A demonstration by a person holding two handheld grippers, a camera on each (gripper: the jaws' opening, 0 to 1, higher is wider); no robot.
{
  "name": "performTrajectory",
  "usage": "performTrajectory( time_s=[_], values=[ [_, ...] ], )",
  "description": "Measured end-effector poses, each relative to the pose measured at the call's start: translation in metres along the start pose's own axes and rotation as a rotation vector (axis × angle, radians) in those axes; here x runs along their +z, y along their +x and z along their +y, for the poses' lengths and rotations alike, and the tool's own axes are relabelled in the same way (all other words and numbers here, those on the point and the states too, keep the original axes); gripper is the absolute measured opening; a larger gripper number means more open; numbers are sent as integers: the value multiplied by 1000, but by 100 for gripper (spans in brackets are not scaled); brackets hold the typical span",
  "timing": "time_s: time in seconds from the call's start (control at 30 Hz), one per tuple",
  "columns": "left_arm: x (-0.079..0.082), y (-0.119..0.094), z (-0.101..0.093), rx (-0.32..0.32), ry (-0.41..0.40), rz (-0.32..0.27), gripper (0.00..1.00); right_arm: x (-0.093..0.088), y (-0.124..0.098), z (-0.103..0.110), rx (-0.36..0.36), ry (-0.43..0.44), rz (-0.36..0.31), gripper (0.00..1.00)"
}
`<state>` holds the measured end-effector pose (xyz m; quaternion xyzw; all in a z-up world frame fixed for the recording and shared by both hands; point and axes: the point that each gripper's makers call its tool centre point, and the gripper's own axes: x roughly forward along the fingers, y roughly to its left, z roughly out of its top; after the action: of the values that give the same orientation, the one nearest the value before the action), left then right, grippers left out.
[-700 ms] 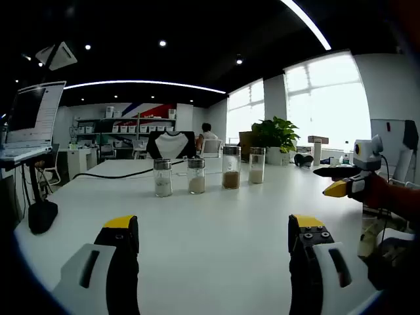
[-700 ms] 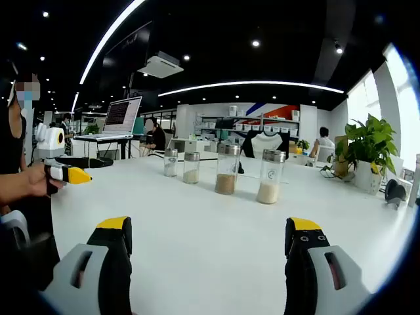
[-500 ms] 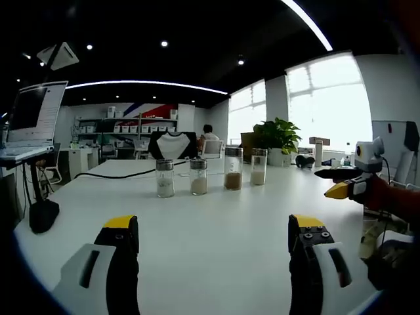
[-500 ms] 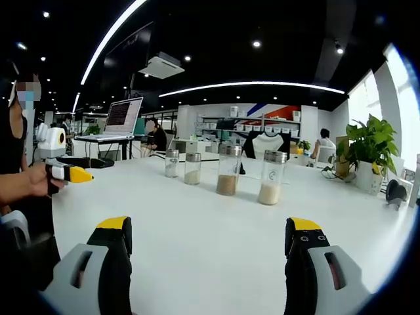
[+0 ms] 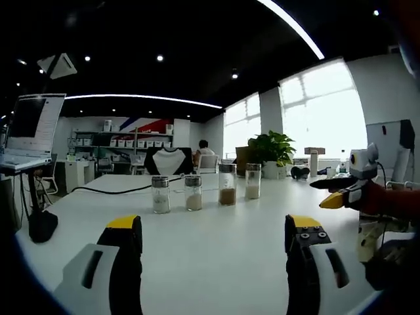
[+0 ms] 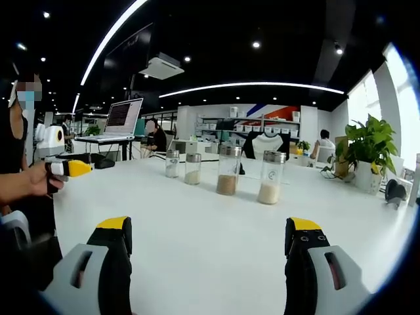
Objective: Rotate the seasoning bottle until the label or dispensing opening points toward the visible target arrow and the bottle remains upright within the marked orientation range
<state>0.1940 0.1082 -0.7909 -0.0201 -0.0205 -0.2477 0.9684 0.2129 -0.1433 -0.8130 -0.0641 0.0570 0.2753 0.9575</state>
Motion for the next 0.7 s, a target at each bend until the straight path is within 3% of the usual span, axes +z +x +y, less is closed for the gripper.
performTrajectory(
  time_s=[0.3, 0.43, 0.5, 0.57, 0.7],
  values=[
    [5, -4, -4, -15, 32, -39, 93, -6, -2, 0, -3, 9, 12, 99],
    [3, -5, -2, -6, 43, -27, 93, -4, -2, 2, 0, 6, 10, 99],
    [0, -5, 0, 2, 43, -10, 98, -4, -3, 2, 0, 3, 9, 99],
    [-4, -5, 9, 47, 127, 16, 100, -2, -3, 3, 2, 2, 5, 99],
    [-5, -2, 13, 45, 75, 17, 100, 0, -3, 4, 2, -2, -1, 99]
  ],
)
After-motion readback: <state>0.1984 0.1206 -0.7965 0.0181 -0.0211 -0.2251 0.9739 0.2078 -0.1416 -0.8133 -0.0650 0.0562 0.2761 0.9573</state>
